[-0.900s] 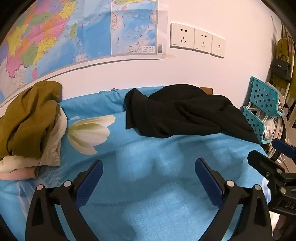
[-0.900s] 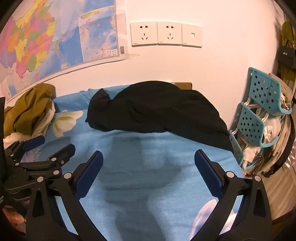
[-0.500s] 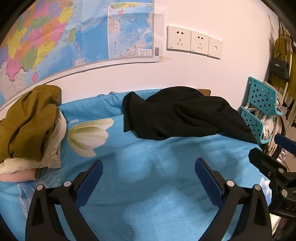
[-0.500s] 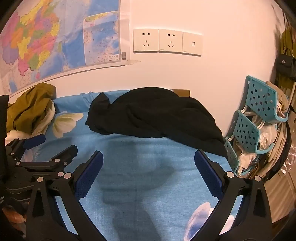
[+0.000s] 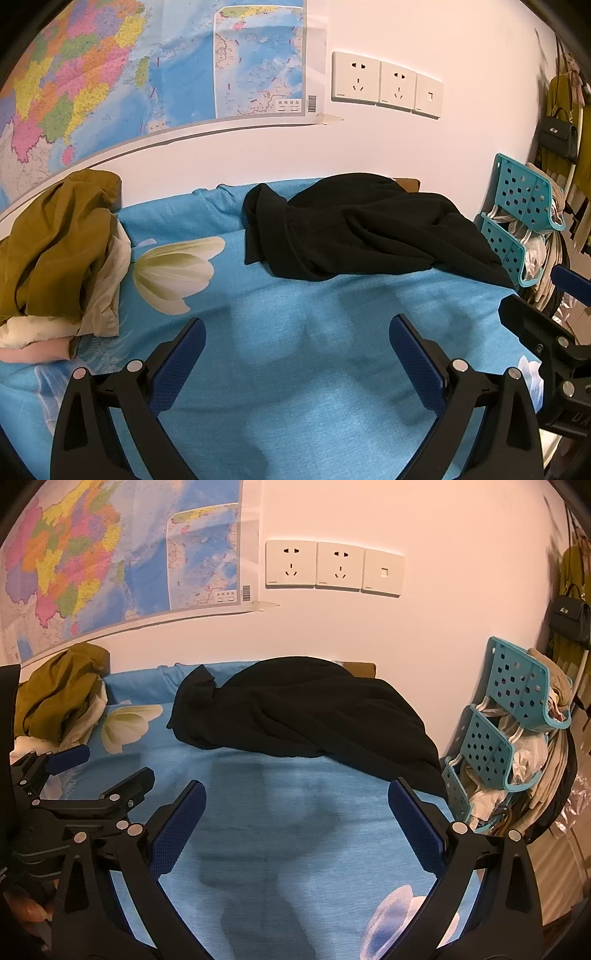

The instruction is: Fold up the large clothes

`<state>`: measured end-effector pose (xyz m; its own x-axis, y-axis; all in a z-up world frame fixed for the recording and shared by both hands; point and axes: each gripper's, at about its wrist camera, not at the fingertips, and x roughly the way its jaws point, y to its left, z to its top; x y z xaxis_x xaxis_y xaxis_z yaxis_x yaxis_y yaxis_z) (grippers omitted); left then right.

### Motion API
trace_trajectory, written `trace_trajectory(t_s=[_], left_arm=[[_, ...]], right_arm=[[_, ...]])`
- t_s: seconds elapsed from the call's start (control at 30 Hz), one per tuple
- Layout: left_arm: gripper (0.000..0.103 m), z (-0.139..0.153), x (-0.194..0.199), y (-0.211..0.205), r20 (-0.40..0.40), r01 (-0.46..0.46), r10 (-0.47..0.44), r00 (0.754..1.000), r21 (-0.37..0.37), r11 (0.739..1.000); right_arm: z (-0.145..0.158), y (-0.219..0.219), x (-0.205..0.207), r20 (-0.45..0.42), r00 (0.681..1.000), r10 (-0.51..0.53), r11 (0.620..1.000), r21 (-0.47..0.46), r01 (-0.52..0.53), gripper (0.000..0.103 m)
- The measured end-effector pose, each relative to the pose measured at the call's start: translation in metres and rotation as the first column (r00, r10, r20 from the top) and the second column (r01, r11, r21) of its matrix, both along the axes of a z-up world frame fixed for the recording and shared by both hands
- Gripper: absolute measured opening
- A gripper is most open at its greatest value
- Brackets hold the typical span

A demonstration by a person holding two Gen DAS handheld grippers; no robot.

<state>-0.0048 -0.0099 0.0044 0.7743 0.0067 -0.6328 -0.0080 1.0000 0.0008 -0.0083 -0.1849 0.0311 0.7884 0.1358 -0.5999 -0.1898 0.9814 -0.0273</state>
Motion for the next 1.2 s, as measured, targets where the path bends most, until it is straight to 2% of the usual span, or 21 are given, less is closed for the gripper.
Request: trace_trajectory(t_s=[1.2], left_arm=[[0.096,0.0021,0.0043,-0.0049,0.004,-0.003,0.003,1.0,0.004,1.0]], right_arm=[[-0.0025,-0.0011,0.0056,-0.018,1.0,0.001,1.0,-0.001,-0.002,0.097]])
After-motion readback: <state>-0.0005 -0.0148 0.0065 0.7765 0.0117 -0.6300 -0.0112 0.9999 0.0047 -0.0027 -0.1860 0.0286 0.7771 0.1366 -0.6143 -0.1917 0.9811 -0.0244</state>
